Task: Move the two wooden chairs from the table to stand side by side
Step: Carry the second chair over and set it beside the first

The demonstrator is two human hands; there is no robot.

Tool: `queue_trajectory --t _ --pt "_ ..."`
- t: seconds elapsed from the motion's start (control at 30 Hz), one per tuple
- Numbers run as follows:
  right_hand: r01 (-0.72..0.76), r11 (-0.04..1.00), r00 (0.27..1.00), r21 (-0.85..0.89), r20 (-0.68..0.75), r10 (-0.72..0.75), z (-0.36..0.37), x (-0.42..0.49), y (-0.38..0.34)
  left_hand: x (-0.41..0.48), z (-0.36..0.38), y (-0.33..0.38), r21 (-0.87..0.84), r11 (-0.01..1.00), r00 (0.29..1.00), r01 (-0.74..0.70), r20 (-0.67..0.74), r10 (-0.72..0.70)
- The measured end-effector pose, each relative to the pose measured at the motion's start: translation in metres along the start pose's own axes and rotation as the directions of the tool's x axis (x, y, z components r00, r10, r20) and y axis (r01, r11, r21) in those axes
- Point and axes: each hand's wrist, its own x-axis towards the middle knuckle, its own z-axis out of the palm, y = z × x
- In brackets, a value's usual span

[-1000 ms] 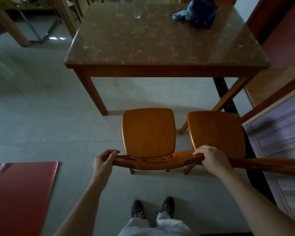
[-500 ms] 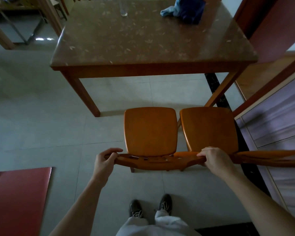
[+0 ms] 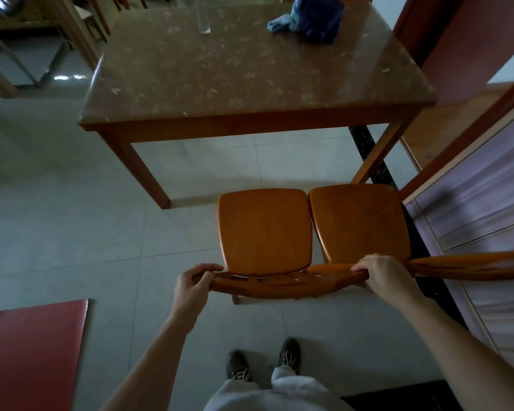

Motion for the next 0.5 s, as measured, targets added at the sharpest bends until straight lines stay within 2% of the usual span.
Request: queue_trajectory --t 0.23,0.37,0.4,0.47,0.5 --pt "-0.011 1.0 1.0 -0.016 0.006 0.011 -0.002 -0.002 0.003 -0.003 -0.003 0.005 0.064 0.998 0.998 -0.02 0.056 0.017" --pt "-0.036 0.999 0.99 -0.024 0.139 0.039 -0.01 0.002 0.001 0.003 -0.009 0.018 0.219 0.974 0.988 -0.05 0.151 0.016" --pt "-0.056 0.998 0.978 -0.001 0.199 0.055 -0.015 0.003 0.0 0.004 -0.008 0.025 0.302 0.949 0.985 -0.094 0.165 0.045" --pt "-0.111 0.988 0.955 0.112 0.288 0.074 -0.027 0.005 -0.007 0.007 -0.002 0.044 0.427 0.871 0.968 -0.243 0.163 0.19" --pt "-0.102 0.978 0.965 0.184 0.258 0.052 -0.034 0.006 -0.012 0.008 0.003 0.057 0.407 0.85 0.942 -0.336 0.163 0.294"
